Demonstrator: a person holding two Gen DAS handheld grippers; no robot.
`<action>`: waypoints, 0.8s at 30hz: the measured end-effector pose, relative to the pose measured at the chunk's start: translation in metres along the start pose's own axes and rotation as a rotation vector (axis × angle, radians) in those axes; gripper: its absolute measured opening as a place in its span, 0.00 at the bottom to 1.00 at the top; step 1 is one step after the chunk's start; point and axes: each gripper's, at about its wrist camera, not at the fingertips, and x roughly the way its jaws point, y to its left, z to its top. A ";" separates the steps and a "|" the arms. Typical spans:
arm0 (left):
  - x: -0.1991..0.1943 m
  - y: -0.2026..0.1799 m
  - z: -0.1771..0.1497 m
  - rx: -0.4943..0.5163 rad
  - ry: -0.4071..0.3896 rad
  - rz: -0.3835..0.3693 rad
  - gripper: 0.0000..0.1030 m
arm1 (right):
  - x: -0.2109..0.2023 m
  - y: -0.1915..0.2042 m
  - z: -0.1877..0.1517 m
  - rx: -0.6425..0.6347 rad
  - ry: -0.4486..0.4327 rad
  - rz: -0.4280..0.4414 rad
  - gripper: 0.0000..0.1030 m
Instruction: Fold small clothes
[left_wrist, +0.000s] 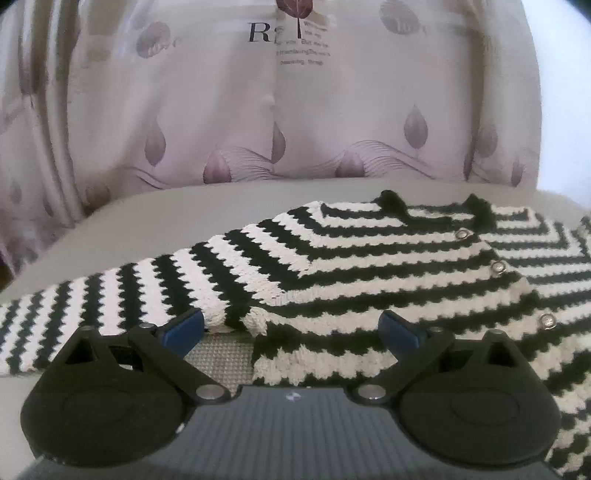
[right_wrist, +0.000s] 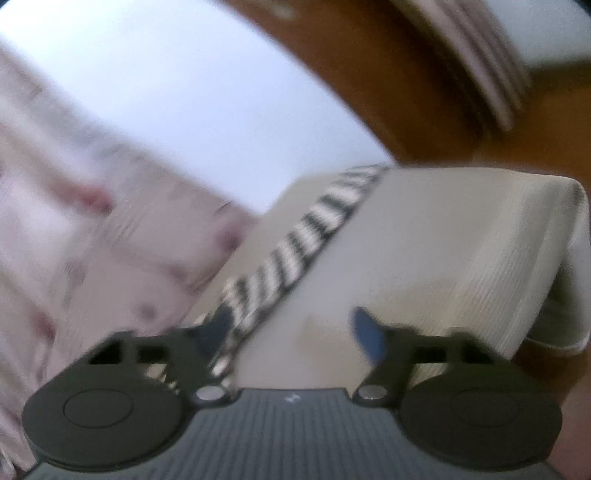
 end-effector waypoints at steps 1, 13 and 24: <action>0.000 0.000 -0.001 0.000 0.002 0.008 0.97 | 0.009 -0.008 0.015 0.030 -0.001 -0.002 0.58; 0.008 0.004 0.001 -0.012 0.068 0.089 0.98 | 0.140 -0.083 0.167 0.192 0.093 -0.142 0.72; 0.012 -0.012 0.001 0.092 0.094 0.169 1.00 | 0.238 -0.134 0.168 0.434 0.159 -0.011 0.47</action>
